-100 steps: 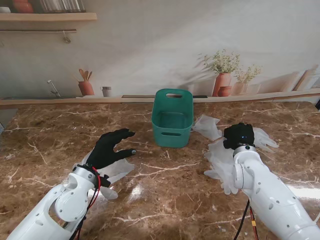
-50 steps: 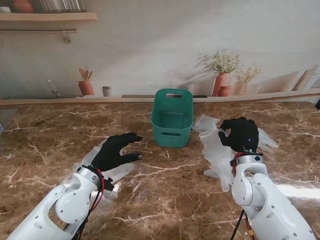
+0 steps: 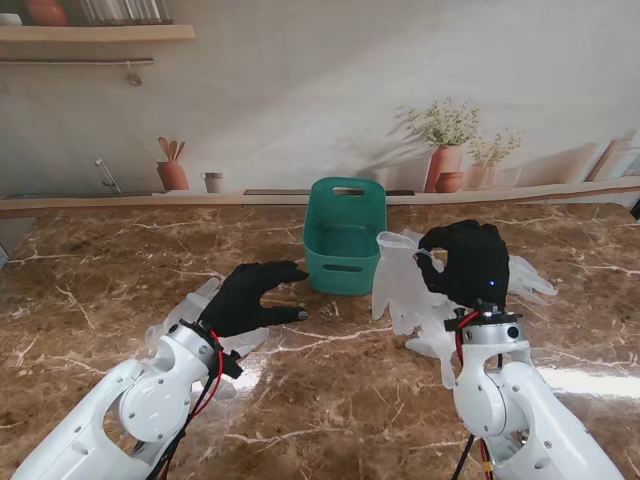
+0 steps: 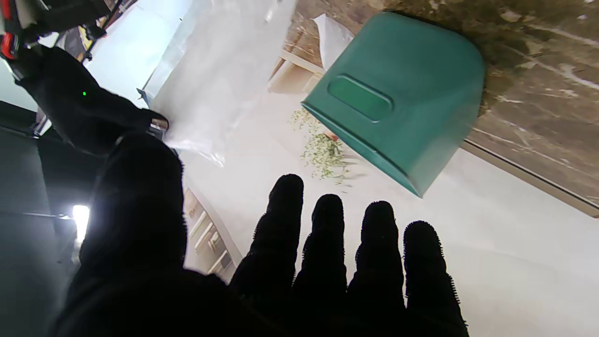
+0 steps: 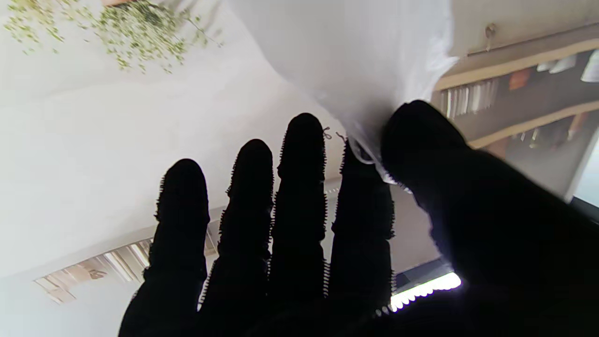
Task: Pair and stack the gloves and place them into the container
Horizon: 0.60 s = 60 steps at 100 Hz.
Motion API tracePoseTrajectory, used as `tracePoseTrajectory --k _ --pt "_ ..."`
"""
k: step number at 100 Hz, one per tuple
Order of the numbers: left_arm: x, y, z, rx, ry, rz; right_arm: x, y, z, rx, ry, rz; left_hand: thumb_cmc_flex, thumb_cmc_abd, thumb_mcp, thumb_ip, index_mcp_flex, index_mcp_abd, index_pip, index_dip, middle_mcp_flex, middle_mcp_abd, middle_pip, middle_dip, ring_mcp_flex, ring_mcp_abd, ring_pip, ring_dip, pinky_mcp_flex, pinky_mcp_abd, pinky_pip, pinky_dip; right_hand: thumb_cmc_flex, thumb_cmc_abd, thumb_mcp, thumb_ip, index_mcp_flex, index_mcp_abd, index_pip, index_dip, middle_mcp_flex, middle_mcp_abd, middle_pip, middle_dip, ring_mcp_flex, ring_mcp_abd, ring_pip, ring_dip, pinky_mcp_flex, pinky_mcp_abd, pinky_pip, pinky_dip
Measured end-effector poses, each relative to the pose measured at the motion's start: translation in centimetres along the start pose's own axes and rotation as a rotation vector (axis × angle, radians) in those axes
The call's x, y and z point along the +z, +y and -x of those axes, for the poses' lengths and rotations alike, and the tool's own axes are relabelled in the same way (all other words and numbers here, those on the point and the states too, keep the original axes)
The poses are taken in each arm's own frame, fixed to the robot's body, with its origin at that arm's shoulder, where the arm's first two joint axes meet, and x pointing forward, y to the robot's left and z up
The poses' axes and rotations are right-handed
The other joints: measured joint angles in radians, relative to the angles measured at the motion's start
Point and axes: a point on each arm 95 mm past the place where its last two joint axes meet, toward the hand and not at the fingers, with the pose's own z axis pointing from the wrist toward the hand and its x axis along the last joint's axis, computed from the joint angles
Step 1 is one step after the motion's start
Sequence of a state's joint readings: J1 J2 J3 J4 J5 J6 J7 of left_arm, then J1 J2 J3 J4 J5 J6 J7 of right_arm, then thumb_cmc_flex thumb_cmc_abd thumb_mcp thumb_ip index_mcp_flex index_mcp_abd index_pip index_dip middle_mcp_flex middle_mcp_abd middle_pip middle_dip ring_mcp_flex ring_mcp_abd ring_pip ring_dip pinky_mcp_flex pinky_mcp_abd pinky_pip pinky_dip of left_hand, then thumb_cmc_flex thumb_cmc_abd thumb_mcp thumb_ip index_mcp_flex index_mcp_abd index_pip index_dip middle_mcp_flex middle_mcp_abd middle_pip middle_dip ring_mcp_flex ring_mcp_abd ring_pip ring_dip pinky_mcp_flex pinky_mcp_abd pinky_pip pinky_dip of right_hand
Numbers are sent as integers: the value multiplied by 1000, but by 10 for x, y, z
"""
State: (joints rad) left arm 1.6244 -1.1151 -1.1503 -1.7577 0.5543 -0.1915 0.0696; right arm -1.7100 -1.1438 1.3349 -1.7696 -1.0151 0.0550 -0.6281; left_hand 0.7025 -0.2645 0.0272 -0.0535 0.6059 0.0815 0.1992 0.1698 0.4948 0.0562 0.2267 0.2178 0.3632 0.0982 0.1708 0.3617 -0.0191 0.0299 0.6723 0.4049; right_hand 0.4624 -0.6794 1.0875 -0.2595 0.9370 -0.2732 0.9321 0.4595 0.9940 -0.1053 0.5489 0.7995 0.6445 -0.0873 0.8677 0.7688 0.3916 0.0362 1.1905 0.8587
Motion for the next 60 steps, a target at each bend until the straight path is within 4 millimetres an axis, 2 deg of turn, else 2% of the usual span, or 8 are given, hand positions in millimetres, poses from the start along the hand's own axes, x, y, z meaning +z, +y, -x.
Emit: tracePoseTrajectory --k 20,26,34,37,42,48,53,60 --pt "12 5 -19 -25 54 7 0 12 -21 39 42 32 -19 -50 -21 0 -3 19 -14 0 0 13 0 0 0 0 0 0 -1 23 0 14 0 0 4 1 0 8 0 11 3 0 0 0 10 9 7 0 9 1 13 0" --pt "16 8 -25 -30 72 6 -2 13 -26 53 57 35 -19 -67 -21 0 -41 28 -33 -4 -4 13 -1 0 0 0 0 0 -3 36 0 30 0 0 8 1 0 9 0 12 3 0 0 1 10 9 7 0 9 1 14 0" --pt "21 11 -31 -26 88 -11 -5 13 -33 77 73 36 -21 -68 -21 0 -47 29 -40 -13 -4 14 -1 0 -1 0 0 0 -16 71 0 50 0 0 9 1 0 9 0 13 3 0 0 1 10 9 7 0 9 1 14 0" --pt "23 12 -33 -24 85 -13 -7 13 -35 87 78 35 -46 -69 -27 0 -55 29 -41 -13 -4 14 -1 0 -2 0 0 0 -22 83 -9 52 0 0 9 1 0 10 0 13 5 0 0 1 10 9 7 0 9 1 14 0" --pt "26 12 -34 -23 65 -11 -9 12 -39 114 88 32 -31 -69 -21 0 -55 30 -41 -13 -4 14 -1 0 -3 1 0 1 -28 116 -28 53 0 0 9 1 0 9 0 13 13 0 4 2 10 9 7 0 9 1 14 0" --pt "30 14 -35 -31 57 -9 -12 9 -45 171 88 23 -31 -82 -21 0 -55 30 -39 -13 -4 9 -1 0 -3 1 0 12 -31 128 -51 63 0 0 9 1 0 9 0 13 13 0 0 3 10 9 7 0 9 1 14 0" --pt "32 14 -36 -51 61 -10 -16 5 -49 210 81 12 -31 -82 -21 0 -55 20 -18 -8 -4 2 -1 5 -3 2 0 25 -36 142 -73 88 0 0 9 1 0 9 0 13 13 0 -4 11 10 9 7 0 9 2 14 0" --pt "34 15 -37 -94 72 -30 -20 1 -53 219 82 3 -24 -101 -21 0 -34 -27 57 55 0 -1 -1 20 0 7 0 43 -37 153 -86 123 0 0 10 1 0 9 0 13 13 0 -4 12 10 9 7 0 9 2 14 0"
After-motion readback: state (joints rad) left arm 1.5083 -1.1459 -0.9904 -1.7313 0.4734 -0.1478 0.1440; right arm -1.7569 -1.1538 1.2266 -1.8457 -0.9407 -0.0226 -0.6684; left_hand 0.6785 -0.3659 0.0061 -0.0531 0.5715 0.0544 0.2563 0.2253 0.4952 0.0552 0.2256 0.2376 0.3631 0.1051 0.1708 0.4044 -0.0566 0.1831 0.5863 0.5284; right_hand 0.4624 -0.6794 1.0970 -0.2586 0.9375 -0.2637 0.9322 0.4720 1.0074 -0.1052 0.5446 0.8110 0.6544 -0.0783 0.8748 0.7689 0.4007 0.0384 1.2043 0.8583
